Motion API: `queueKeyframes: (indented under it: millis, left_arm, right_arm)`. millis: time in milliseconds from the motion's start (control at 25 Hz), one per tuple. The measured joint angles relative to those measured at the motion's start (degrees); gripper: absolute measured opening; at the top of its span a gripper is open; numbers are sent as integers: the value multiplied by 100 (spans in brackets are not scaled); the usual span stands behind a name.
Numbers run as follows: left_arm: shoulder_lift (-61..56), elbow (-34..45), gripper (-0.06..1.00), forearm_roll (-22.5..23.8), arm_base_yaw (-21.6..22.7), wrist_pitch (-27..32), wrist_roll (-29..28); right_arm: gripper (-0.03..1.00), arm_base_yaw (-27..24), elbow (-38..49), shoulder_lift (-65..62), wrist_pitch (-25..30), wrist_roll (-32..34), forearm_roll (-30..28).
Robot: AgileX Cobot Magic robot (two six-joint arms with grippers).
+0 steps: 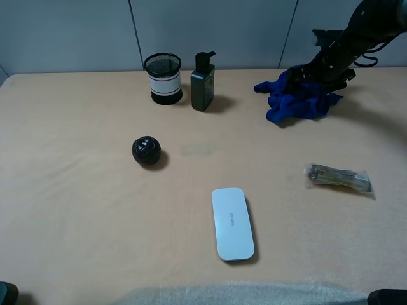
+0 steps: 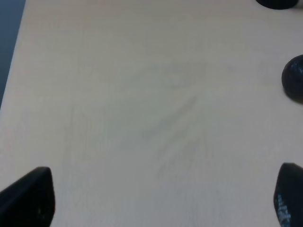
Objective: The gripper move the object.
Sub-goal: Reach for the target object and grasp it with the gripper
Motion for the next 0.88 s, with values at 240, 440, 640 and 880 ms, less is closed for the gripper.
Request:
queueKeyframes:
  millis: [240,440,640,880]
  left_arm:
    - [0,0,93,0,0,0,0]
    - [0,0,93,0,0,0,0]
    - [0,0,93,0,0,0,0]
    - [0,0,93,0,0,0,0]
  right_arm:
    - [55,0,-6,0,0,-19,4]
    - [26,0,-6,0,0,-30,6]
    - [16,0,-6,0,0,-34,1]
    - [16,0,-6,0,0,-34,-4]
